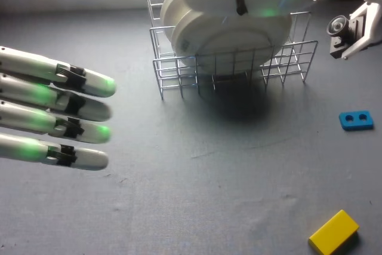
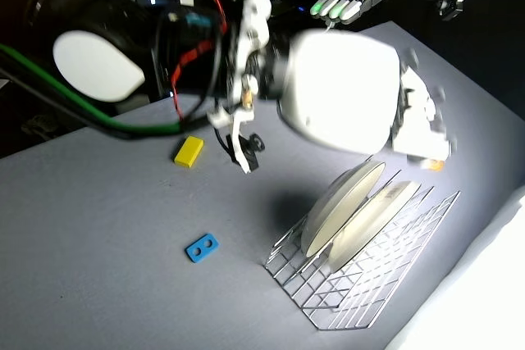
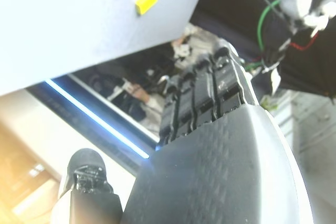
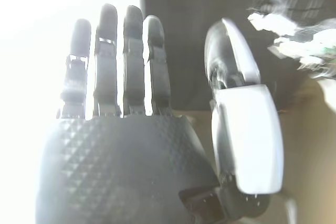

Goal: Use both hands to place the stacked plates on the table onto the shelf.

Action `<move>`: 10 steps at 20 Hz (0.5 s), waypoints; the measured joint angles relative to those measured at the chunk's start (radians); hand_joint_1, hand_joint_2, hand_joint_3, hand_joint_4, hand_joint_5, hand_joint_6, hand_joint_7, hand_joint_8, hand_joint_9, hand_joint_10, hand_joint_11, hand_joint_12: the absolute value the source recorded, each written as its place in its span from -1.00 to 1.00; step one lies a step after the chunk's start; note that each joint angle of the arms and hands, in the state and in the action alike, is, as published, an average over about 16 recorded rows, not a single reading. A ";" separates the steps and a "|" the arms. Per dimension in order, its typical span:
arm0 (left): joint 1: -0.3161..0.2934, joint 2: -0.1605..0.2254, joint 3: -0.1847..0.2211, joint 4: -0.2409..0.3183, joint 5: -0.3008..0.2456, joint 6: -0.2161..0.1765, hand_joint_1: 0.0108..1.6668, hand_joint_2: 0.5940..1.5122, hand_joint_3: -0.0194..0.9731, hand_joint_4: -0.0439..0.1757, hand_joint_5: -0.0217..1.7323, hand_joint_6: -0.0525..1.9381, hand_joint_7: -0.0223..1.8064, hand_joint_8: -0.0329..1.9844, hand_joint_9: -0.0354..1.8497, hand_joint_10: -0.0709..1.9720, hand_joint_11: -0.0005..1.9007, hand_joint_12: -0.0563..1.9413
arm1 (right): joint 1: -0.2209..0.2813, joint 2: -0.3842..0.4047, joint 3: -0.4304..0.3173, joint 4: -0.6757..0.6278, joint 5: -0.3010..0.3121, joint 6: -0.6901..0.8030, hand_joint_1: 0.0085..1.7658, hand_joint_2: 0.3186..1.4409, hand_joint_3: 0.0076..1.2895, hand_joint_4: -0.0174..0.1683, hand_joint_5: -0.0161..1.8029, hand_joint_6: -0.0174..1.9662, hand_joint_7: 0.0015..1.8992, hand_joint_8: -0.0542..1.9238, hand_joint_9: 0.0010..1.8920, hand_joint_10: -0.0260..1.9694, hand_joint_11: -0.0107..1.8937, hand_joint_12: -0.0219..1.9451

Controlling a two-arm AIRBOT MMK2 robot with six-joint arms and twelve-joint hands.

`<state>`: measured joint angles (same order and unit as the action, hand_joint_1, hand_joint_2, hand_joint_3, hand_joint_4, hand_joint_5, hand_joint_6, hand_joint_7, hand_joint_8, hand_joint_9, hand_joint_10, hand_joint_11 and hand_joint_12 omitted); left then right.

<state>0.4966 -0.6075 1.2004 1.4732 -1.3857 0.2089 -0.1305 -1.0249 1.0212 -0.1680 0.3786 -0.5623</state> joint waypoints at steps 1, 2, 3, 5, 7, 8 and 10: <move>0.000 0.000 0.001 0.003 -0.002 0.000 -0.98 0.16 -0.93 -0.31 -0.35 -0.35 -0.27 -0.37 -0.33 -0.32 -0.50 -0.13 | -0.005 0.015 -0.024 -0.022 0.009 -0.007 -0.51 0.46 -1.00 -0.75 -0.06 -0.31 -0.04 -0.27 -0.18 -0.01 -0.49 0.67; 0.000 -0.001 0.001 0.005 -0.003 -0.001 -0.96 0.21 -0.93 -0.22 -0.25 -0.23 -0.16 -0.25 -0.22 -0.20 -0.39 -0.01 | -0.011 0.030 -0.047 -0.041 0.017 -0.015 -0.53 0.48 -1.00 -0.68 -0.01 -0.20 0.01 -0.15 -0.12 0.10 -0.39 0.70; -0.001 -0.001 0.002 0.006 -0.005 -0.001 -0.92 0.26 -0.93 -0.13 -0.14 -0.11 -0.04 -0.13 -0.11 -0.08 -0.28 0.11 | -0.018 0.045 -0.070 -0.058 0.026 -0.023 -0.55 0.50 -1.00 -0.59 0.03 -0.07 0.05 -0.03 -0.07 0.20 -0.30 0.73; -0.001 0.000 0.002 0.008 -0.008 -0.002 -0.84 0.36 -0.94 0.03 0.08 0.13 0.18 0.10 0.11 0.15 -0.05 0.35 | -0.035 0.076 -0.115 -0.089 0.039 -0.038 -0.58 0.53 -1.00 -0.42 0.12 0.17 0.14 0.21 0.05 0.42 -0.11 0.80; -0.001 0.000 0.003 0.010 -0.012 -0.002 -0.77 0.46 -0.95 0.20 0.30 0.37 0.39 0.34 0.33 0.39 0.16 0.59 | -0.054 0.106 -0.155 -0.112 0.047 -0.049 -0.59 0.56 -1.00 -0.23 0.22 0.41 0.24 0.45 0.17 0.61 0.08 0.86; -0.001 0.000 0.003 0.011 -0.013 -0.003 -0.74 0.49 -0.95 0.27 0.39 0.47 0.49 0.44 0.42 0.49 0.25 0.70 | -0.062 0.118 -0.169 -0.120 0.049 -0.051 -0.58 0.56 -1.00 -0.16 0.26 0.52 0.29 0.56 0.23 0.70 0.17 0.89; -0.001 0.000 0.003 0.011 -0.015 -0.003 -0.70 0.54 -0.96 0.39 0.54 0.68 0.63 0.65 0.56 0.70 0.40 0.89 | -0.073 0.133 -0.190 -0.129 0.050 -0.053 -0.56 0.56 -1.00 -0.05 0.33 0.73 0.35 0.77 0.32 0.86 0.30 0.95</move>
<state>0.4952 -0.6080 1.2037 1.4845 -1.4005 0.2059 -0.2039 -0.8914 0.8313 -0.2972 0.4283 -0.6155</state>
